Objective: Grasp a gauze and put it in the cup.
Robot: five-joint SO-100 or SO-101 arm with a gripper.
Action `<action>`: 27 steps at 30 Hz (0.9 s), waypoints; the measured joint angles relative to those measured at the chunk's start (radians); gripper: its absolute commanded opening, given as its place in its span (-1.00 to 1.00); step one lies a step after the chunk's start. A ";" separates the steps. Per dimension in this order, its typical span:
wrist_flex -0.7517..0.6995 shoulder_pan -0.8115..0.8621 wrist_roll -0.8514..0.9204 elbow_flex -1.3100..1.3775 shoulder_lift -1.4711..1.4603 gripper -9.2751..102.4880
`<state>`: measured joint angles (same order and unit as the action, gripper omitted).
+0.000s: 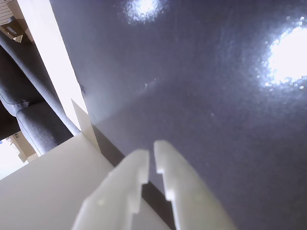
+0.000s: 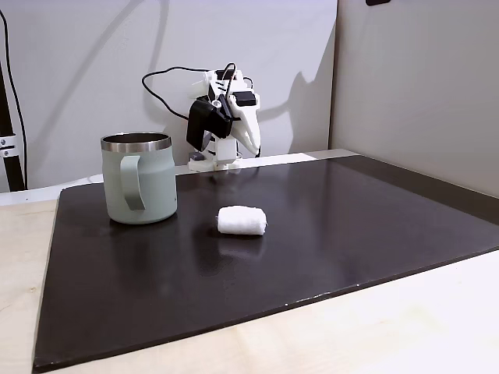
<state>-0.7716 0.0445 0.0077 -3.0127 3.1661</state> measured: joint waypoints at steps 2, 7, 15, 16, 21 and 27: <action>0.000 -0.006 0.012 0.000 0.000 -0.83; 0.000 -0.018 0.028 0.000 0.000 -0.83; 0.000 -0.028 0.028 0.000 0.000 -0.83; 0.000 -0.029 0.028 0.000 0.000 -0.83; 0.003 -0.026 0.028 0.000 0.000 -0.83; -0.038 -0.041 0.009 0.037 -0.020 -0.83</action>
<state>-0.8099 0.0031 0.0169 -2.9759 3.1462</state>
